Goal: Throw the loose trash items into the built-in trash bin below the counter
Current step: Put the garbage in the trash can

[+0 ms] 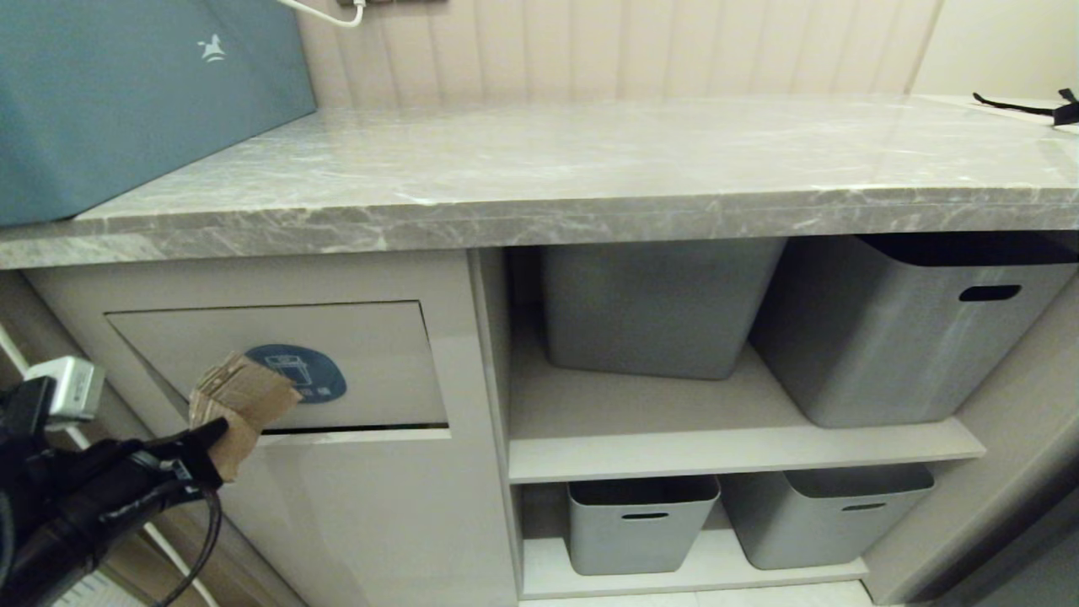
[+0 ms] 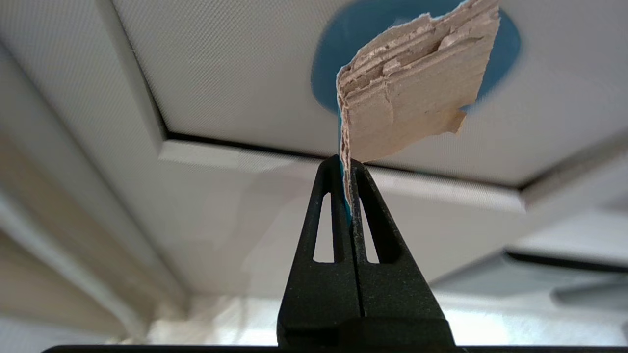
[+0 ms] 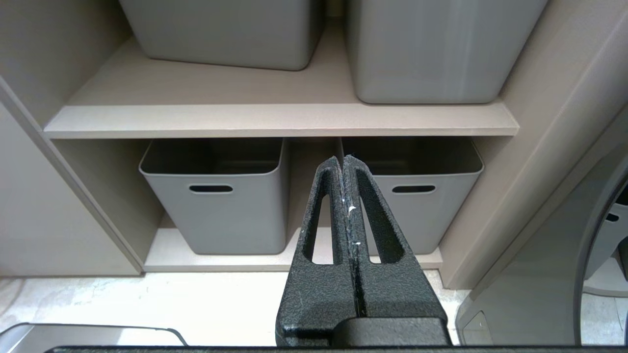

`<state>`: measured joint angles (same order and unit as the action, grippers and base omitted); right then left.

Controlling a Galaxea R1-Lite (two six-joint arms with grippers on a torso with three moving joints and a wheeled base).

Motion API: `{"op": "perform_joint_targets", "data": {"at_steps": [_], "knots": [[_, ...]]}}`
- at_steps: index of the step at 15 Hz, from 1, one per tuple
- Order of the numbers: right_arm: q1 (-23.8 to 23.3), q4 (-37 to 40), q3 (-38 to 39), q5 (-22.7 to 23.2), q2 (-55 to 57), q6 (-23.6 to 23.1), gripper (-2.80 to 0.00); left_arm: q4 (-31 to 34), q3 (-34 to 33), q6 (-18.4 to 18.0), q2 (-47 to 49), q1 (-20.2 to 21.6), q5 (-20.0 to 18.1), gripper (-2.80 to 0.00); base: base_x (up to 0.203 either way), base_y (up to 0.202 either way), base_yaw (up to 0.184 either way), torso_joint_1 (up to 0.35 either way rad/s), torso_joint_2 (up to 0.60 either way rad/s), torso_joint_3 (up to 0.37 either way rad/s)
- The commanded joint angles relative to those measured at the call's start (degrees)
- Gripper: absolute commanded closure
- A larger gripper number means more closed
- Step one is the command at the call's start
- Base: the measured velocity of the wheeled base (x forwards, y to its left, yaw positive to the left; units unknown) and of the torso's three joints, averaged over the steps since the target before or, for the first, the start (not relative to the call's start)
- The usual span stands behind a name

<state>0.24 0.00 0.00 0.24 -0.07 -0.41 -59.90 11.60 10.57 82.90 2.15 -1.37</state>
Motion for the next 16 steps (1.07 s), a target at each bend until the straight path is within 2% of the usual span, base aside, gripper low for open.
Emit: {"op": "perform_joint_targets", "data": {"at_steps": [1, 3, 5, 7, 8, 9, 12, 16], "knots": [[0.02, 0.00, 0.00, 0.03, 0.07, -0.02, 0.00, -4.41, -0.38, 0.83, 8.83, 2.07, -0.19, 0.00, 0.000, 0.000, 0.000, 0.000, 0.00, 0.000], [0.02, 0.00, 0.00, 0.03, 0.07, -0.02, 0.00, -11.08, -0.41, 1.32, 15.96, 5.03, -0.97, 0.00, 0.000, 0.000, 0.000, 0.000, 0.00, 0.000], [0.02, 0.00, -0.03, 0.03, 0.07, -0.02, 0.00, -21.25, -0.34, 1.47, 24.17, 7.49, -3.56, 0.00, 0.000, 0.000, 0.000, 0.000, 0.00, 0.000], [0.02, 0.00, 0.00, 0.03, 0.07, -0.02, 0.00, -26.59, 1.53, 1.57, 29.68, 8.74, -6.90, 0.00, 0.000, 0.000, 0.000, 0.000, 0.00, 0.000], [0.02, 0.00, 0.00, 0.03, 0.07, -0.02, 0.00, -27.47, 3.36, 1.56, 30.63, 8.94, -9.12, 0.00, 0.000, 0.000, 0.000, 0.000, 0.00, 0.000], [0.02, 0.00, 0.00, 0.03, 0.07, -0.02, 0.00, -27.75, 4.49, 1.40, 31.03, 8.93, -9.76, 0.00, 0.000, 0.000, 0.000, 0.000, 0.00, 0.000], [0.02, 0.00, 0.00, 0.03, 0.07, -0.02, 0.00, -27.76, 8.98, 1.21, 31.77, 7.94, -9.96, 0.00, 0.000, 0.000, 0.000, 0.000, 0.00, 0.000], [0.02, 0.00, 0.00, 0.03, 0.07, -0.02, 0.00, -27.76, 9.26, 1.12, 31.35, 1.69, -9.63, 0.00, 0.000, 0.000, 0.000, 0.000, 0.00, 0.000]]}}
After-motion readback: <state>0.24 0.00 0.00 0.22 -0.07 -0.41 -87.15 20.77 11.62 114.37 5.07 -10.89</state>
